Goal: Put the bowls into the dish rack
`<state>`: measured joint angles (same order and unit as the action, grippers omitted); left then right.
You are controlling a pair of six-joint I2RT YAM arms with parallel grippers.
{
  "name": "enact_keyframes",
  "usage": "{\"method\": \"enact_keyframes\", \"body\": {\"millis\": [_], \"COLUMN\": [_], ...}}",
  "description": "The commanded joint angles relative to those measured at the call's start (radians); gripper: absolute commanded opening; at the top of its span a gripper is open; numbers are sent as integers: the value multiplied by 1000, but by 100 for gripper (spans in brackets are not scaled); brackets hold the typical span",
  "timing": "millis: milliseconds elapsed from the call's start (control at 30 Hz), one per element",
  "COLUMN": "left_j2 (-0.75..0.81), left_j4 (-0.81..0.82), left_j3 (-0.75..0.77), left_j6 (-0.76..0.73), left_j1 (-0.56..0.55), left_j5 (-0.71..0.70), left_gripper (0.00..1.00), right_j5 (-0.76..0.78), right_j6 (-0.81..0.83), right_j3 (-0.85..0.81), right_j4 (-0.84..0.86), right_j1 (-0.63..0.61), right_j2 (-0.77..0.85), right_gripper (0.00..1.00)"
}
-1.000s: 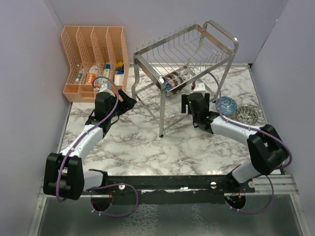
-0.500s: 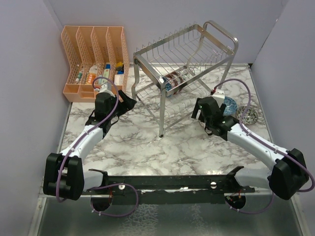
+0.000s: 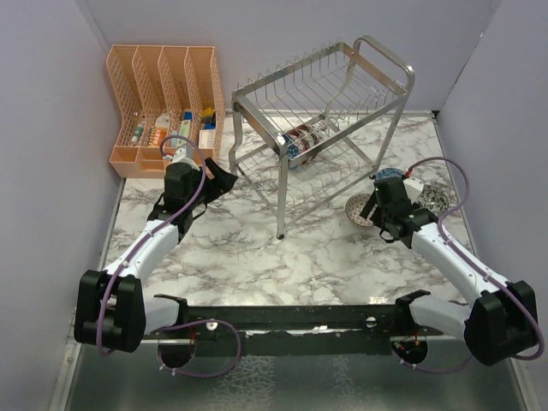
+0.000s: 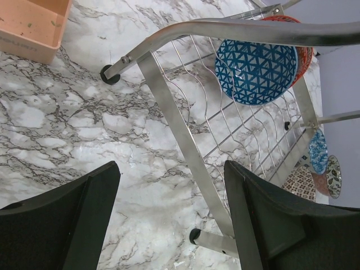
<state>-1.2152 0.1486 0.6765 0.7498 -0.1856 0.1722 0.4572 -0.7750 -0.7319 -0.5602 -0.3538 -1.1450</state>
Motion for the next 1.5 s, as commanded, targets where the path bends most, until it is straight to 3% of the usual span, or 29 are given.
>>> {"method": "enact_keyframes", "body": {"millis": [0,133,267,367,833,1000,1467], "left_j2": [26,26,32,33,20,20,7], "left_j4": [24,20,10,6,-10,-10,8], "left_j3": [-6,-6,-3,-2,11,7,5], "left_j6": [6,5,2,1,-4,-4,3], "left_j1": [2,2,2,2,2,2,1], "left_j5": [26,27,20,16,10,8,12], "left_gripper": [77,77,77,77,77,77,77], "right_j5": [-112,-140,-141,-147,-111,-89,-115], "right_j6": [-27,-38,-41,-33,-14,0,89], "right_j3": [45,82,111,125,189,192,181], "right_j4": [17,62,112,143,236,239,227], "right_j1": [34,44,50,54,64,64,46], "right_j2": [54,38,28,19,3,16,229], "right_gripper": [74,67,47,40,28,2,1]}}
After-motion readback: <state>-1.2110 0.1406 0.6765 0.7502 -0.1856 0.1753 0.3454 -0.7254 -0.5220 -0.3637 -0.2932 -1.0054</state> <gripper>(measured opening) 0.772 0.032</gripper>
